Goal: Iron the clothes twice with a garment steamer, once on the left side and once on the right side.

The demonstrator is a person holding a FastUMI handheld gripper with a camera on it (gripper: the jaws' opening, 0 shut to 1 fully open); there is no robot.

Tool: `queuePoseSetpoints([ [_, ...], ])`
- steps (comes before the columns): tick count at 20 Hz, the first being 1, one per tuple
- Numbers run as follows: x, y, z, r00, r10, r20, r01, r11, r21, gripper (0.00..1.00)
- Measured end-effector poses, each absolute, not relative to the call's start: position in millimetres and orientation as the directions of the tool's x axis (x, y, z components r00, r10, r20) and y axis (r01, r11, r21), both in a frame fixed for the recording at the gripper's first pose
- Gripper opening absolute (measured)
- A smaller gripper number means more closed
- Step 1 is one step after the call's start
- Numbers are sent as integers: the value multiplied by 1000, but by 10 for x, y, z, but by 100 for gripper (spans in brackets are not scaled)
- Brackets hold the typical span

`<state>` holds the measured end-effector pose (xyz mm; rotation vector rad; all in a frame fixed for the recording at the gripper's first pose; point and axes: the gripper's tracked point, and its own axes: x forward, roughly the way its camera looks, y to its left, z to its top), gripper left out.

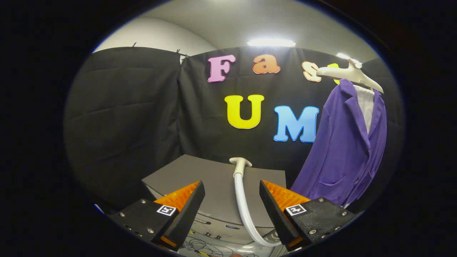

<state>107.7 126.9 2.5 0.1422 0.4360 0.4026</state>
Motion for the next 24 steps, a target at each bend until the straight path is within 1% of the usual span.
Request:
queuePoseSetpoints([
  [4,1711,1530,-124,802,355,-480,-259,931,257,95],
  [9,2424,1811,-362,741,293,-604,-140,947,288,95],
  [13,2922,1857,-751,663,226,-714,-3,954,299,95],
  [15,3113,1895,-995,621,217,-753,38,952,304,94],
  [18,3327,2054,-1308,571,227,-789,75,943,325,96],
  [21,3388,2181,-1510,525,241,-816,94,937,337,96],
  [23,3429,2255,-1668,497,247,-832,83,941,329,96],
  [24,3389,2260,-1773,463,244,-852,79,946,314,96],
])
